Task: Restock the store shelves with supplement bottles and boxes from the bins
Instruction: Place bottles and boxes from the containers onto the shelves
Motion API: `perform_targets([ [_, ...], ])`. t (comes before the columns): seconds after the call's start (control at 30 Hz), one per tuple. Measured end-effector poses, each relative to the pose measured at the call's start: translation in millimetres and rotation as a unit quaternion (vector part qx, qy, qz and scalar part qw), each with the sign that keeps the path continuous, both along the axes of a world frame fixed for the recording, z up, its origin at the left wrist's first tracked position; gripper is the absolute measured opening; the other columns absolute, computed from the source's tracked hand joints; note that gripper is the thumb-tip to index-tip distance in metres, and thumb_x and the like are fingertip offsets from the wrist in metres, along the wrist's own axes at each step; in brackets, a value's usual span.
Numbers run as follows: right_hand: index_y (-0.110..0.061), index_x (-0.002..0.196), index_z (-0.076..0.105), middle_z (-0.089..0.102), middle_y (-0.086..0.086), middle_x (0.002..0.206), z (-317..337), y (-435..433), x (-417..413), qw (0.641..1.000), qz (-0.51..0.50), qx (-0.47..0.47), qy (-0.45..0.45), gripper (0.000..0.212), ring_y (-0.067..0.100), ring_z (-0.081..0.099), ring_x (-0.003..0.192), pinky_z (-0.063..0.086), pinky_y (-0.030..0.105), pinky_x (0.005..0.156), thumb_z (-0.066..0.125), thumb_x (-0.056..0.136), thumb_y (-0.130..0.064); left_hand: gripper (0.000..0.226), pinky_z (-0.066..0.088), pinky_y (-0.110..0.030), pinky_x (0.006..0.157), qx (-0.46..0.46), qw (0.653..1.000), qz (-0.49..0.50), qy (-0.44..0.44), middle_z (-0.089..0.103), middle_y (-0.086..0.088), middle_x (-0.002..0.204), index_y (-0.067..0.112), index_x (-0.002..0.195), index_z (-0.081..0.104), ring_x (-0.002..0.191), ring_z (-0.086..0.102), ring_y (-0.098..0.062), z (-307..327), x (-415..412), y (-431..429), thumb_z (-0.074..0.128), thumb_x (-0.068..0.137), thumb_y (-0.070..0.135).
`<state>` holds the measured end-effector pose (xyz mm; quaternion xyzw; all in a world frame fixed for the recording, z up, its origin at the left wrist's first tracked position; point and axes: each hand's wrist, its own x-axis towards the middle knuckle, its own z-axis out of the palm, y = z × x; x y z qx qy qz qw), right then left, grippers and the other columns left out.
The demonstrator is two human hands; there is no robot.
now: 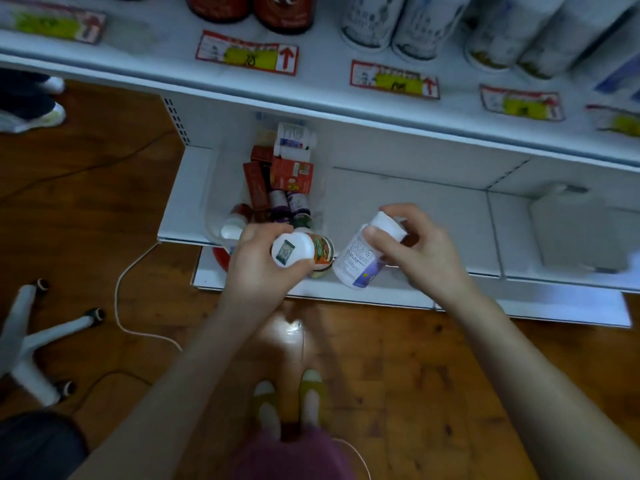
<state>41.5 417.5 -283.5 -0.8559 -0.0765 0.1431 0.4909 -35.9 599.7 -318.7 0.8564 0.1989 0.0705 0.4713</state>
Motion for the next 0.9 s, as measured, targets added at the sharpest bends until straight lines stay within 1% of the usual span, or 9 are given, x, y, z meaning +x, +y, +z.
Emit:
perform_targets([
  [0.07, -0.022, 0.092, 0.058, 0.061, -0.003, 0.075, 27, -9, -6, 1.0, -0.003, -0.012, -0.014, 0.02, 0.017, 0.059, 0.069, 0.039, 0.011, 0.046, 0.069, 0.079, -0.032, 0.045, 0.038, -0.006, 0.071, -0.013, 1.0, -0.017, -0.007, 0.047, 0.004, 0.101, 0.017, 0.105, 0.061, 0.081, 0.048, -0.002, 21, -8, -7, 0.081, 0.065, 0.016],
  [0.17, -0.015, 0.089, 0.058, 0.06, 0.0, 0.07, 64, -23, -13, 0.996, -0.009, -0.064, -0.053, 0.028, 0.011, 0.051, 0.059, 0.04, 0.018, 0.046, 0.066, 0.079, -0.04, 0.041, 0.037, 0.0, 0.071, -0.037, 0.997, -0.06, -0.039, 0.05, 0.002, 0.102, 0.018, 0.103, 0.062, 0.083, 0.049, 0.009, 49, -12, -14, 0.081, 0.066, 0.015],
  [0.3, -0.014, 0.073, 0.052, 0.048, -0.005, 0.059, 102, -45, -16, 0.99, -0.072, -0.06, -0.109, 0.031, 0.004, 0.04, 0.05, 0.031, 0.016, 0.048, 0.067, 0.079, -0.04, 0.043, 0.039, 0.0, 0.072, -0.062, 0.992, -0.092, -0.062, 0.05, 0.005, 0.097, 0.021, 0.101, 0.061, 0.084, 0.052, 0.005, 87, -8, -21, 0.082, 0.064, 0.026],
  [0.37, -0.015, 0.078, 0.054, 0.052, -0.005, 0.064, 117, -55, -12, 0.986, -0.097, -0.05, -0.123, 0.026, 0.002, 0.045, 0.054, 0.034, 0.014, 0.051, 0.068, 0.079, -0.037, 0.05, 0.047, -0.017, 0.084, -0.069, 0.989, -0.101, -0.081, 0.048, 0.012, 0.096, 0.028, 0.1, 0.059, 0.088, 0.056, -0.002, 103, -4, -27, 0.07, 0.056, 0.048],
  [0.43, -0.021, 0.086, 0.058, 0.056, -0.006, 0.069, 132, -66, -7, 0.984, -0.111, -0.043, -0.131, 0.019, 0.002, 0.049, 0.057, 0.038, 0.013, 0.055, 0.067, 0.08, -0.036, 0.048, 0.05, -0.039, 0.089, -0.079, 0.986, -0.11, -0.101, 0.048, 0.011, 0.097, 0.035, 0.096, 0.057, 0.093, 0.059, -0.018, 118, 1, -35, 0.061, 0.052, 0.055],
  [0.5, -0.025, 0.084, 0.06, 0.057, -0.009, 0.066, 146, -78, -1, 0.982, -0.121, -0.019, -0.142, 0.011, 0.0, 0.05, 0.053, 0.038, 0.013, 0.052, 0.065, 0.082, -0.034, 0.044, 0.05, -0.046, 0.088, -0.096, 0.982, -0.117, -0.116, 0.051, 0.006, 0.099, 0.042, 0.093, 0.055, 0.095, 0.059, -0.022, 132, 7, -45, 0.061, 0.051, 0.055],
  [0.63, -0.025, 0.078, 0.061, 0.057, 0.002, 0.061, 174, -98, 21, 0.98, -0.136, 0.032, -0.143, 0.011, 0.005, 0.045, 0.041, 0.038, 0.021, 0.042, 0.063, 0.084, -0.033, 0.045, 0.051, -0.037, 0.084, -0.135, 0.974, -0.116, -0.141, 0.056, -0.002, 0.104, 0.04, 0.093, 0.057, 0.093, 0.06, -0.015, 158, 26, -65, 0.063, 0.051, 0.053],
  [0.77, -0.016, 0.082, 0.06, 0.054, 0.005, 0.062, 199, -120, 54, 0.982, -0.116, 0.09, -0.12, 0.008, 0.006, 0.045, 0.039, 0.04, 0.022, 0.041, 0.061, 0.088, -0.022, 0.045, 0.053, -0.037, 0.078, -0.142, 0.972, -0.108, -0.152, 0.061, -0.006, 0.106, 0.04, 0.091, 0.058, 0.09, 0.062, -0.015, 183, 55, -87, 0.064, 0.049, 0.054],
  [0.9, -0.014, 0.085, 0.058, 0.056, 0.007, 0.071, 219, -149, 93, 0.981, -0.1, 0.143, -0.085, 0.005, 0.011, 0.054, 0.046, 0.044, 0.022, 0.045, 0.057, 0.088, -0.011, 0.037, 0.045, -0.018, 0.073, -0.109, 0.976, -0.089, -0.168, 0.063, -0.007, 0.104, 0.036, 0.092, 0.058, 0.088, 0.06, -0.013, 203, 89, -112, 0.077, 0.06, 0.038],
])
